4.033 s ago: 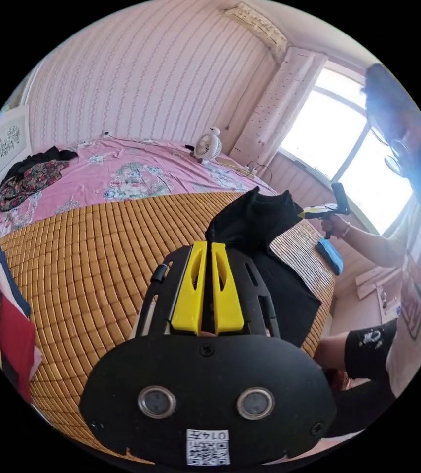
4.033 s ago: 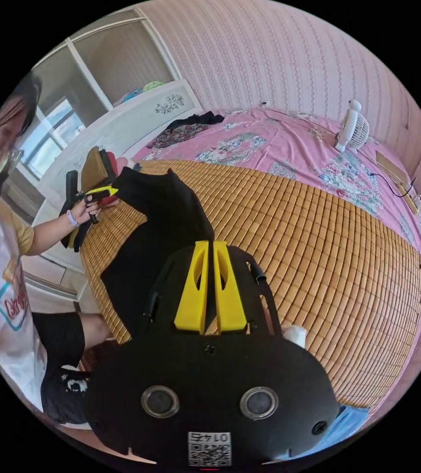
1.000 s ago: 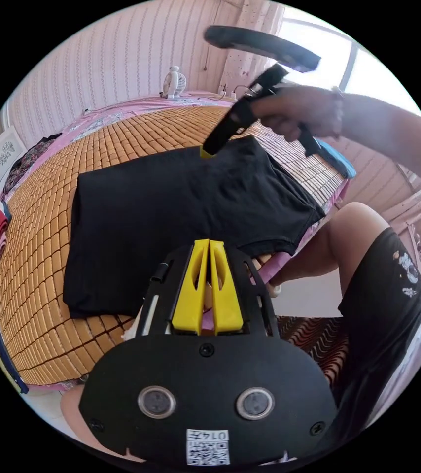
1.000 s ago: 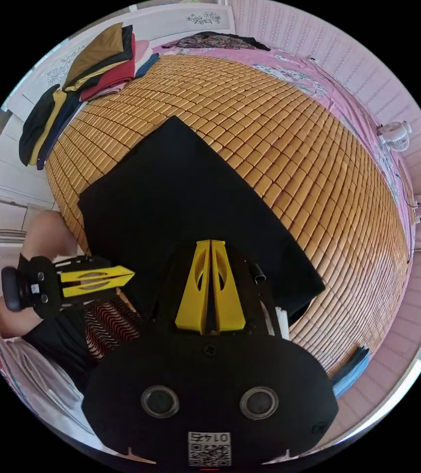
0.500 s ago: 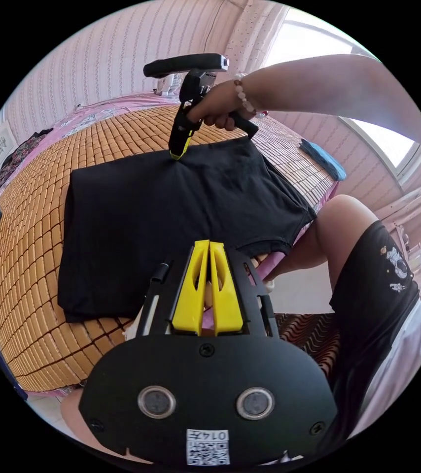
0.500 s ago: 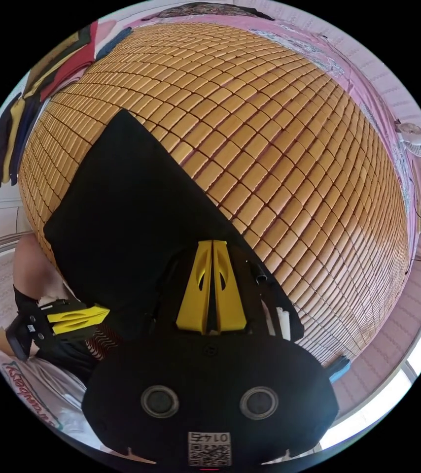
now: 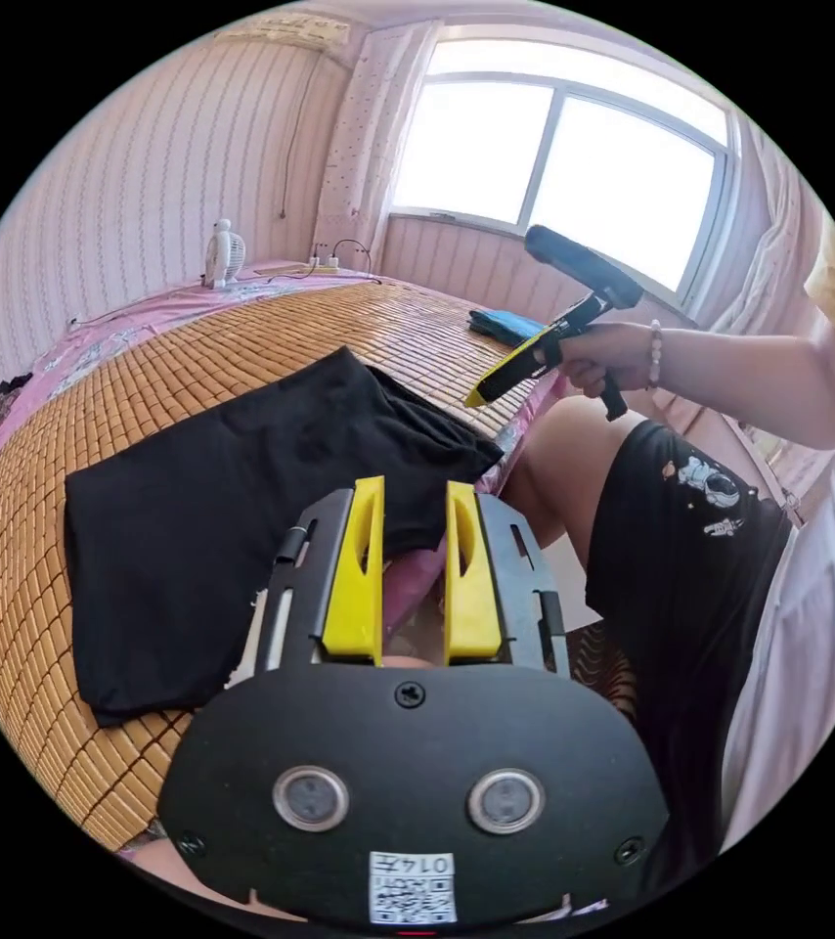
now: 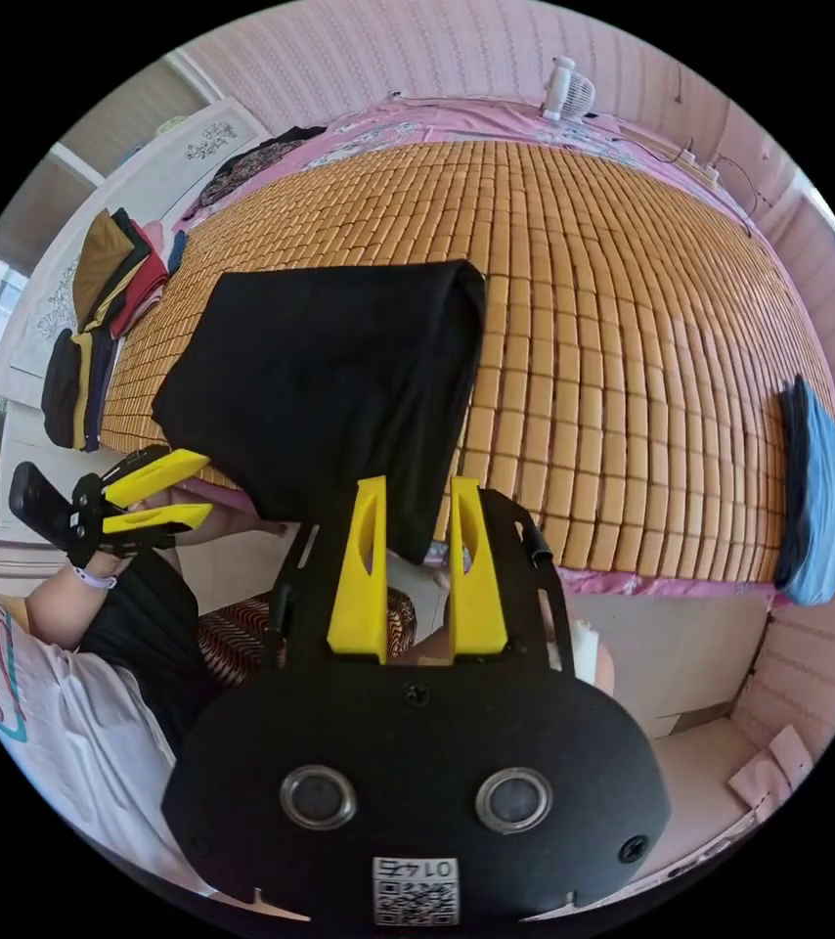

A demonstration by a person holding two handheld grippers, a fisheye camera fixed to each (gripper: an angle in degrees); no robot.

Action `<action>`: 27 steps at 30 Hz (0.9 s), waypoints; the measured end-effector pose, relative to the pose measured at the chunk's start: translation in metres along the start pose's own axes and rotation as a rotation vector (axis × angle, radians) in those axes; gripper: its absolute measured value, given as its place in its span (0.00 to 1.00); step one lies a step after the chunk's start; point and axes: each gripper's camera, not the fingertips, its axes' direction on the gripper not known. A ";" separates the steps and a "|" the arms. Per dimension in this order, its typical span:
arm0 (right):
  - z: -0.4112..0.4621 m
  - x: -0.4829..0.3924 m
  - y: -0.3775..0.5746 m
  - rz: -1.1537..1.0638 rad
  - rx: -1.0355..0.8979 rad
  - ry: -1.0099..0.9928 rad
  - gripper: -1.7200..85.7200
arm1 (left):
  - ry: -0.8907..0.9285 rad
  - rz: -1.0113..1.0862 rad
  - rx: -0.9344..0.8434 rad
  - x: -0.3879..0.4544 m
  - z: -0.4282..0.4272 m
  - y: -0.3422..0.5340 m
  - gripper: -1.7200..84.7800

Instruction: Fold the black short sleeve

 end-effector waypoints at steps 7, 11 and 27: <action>0.064 0.027 0.024 -0.020 -0.180 0.003 0.15 | 0.040 0.112 -0.054 0.046 0.048 -0.055 0.18; 0.100 0.042 0.030 -0.029 -0.234 -0.048 0.10 | 0.081 0.142 -0.125 0.057 0.086 -0.082 0.18; 0.149 0.106 0.099 0.204 0.238 -0.620 0.07 | -0.014 0.089 -0.181 0.054 0.093 -0.111 0.02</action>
